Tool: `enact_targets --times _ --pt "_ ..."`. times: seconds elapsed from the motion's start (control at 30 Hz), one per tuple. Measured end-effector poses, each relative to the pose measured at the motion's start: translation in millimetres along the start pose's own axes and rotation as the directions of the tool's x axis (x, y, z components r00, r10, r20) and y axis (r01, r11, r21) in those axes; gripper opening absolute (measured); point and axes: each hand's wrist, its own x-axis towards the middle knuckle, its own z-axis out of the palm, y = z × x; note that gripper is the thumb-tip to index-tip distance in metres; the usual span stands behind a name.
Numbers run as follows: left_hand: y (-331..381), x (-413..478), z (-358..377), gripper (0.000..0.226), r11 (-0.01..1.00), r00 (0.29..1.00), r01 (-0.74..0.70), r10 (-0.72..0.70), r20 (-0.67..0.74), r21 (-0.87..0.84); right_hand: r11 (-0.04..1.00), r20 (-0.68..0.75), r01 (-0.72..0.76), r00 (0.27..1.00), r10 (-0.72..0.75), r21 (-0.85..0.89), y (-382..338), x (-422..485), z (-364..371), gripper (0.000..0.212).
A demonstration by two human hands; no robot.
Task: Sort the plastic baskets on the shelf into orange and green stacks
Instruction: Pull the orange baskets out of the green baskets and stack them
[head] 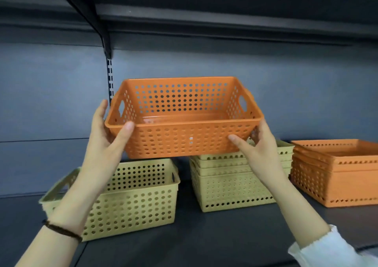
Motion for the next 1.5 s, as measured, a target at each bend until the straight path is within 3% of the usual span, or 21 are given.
enact_targets --times 0.23,0.57,0.73,0.87,1.07,1.23,1.27,1.37,1.5 --pt "13.1 -16.2 129.9 0.077 0.998 0.986 -0.013 0.022 0.165 -0.058 0.987 -0.153 0.087 0.982 -0.107 -0.138 48.8 17.4 -129.5 0.067" --pt "20.9 -53.9 366.3 0.079 0.975 0.973 0.030 0.022 0.231 -0.220 0.962 -0.171 0.042 0.981 -0.091 -0.268 122.0 53.0 -349.2 0.063" --pt "23.6 -58.5 457.2 0.057 0.965 0.941 0.088 0.001 0.340 -0.248 0.944 -0.221 0.027 0.970 -0.105 -0.329 154.5 71.1 -438.9 0.060" --pt "16.0 -63.4 491.8 0.044 0.971 0.942 0.134 -0.063 0.329 -0.199 0.951 -0.211 -0.023 0.976 -0.046 -0.309 179.0 77.7 -469.6 0.056" --pt "1.6 -74.3 493.3 0.073 0.973 0.960 0.214 -0.194 0.202 -0.082 0.952 -0.099 -0.145 0.987 0.123 -0.270 215.5 80.6 -466.3 0.039" --pt "-14.8 -80.7 492.5 0.025 0.942 0.927 0.318 -0.332 0.174 0.102 0.937 -0.013 -0.315 0.948 0.317 -0.152 246.3 70.5 -462.4 0.047" --pt "-17.4 -82.7 492.2 0.029 0.936 0.921 0.321 -0.345 0.182 0.145 0.931 -0.011 -0.338 0.941 0.340 -0.140 248.6 66.6 -463.2 0.051" --pt "-23.4 -86.4 490.1 0.072 0.907 0.902 0.330 -0.385 0.197 0.263 0.923 0.011 -0.348 0.935 0.354 -0.166 251.9 58.5 -464.4 0.053" --pt "-22.6 -86.2 486.3 0.073 0.895 0.883 0.365 -0.420 0.208 0.256 0.885 -0.056 -0.340 0.939 0.340 -0.318 248.6 61.4 -461.0 0.064"
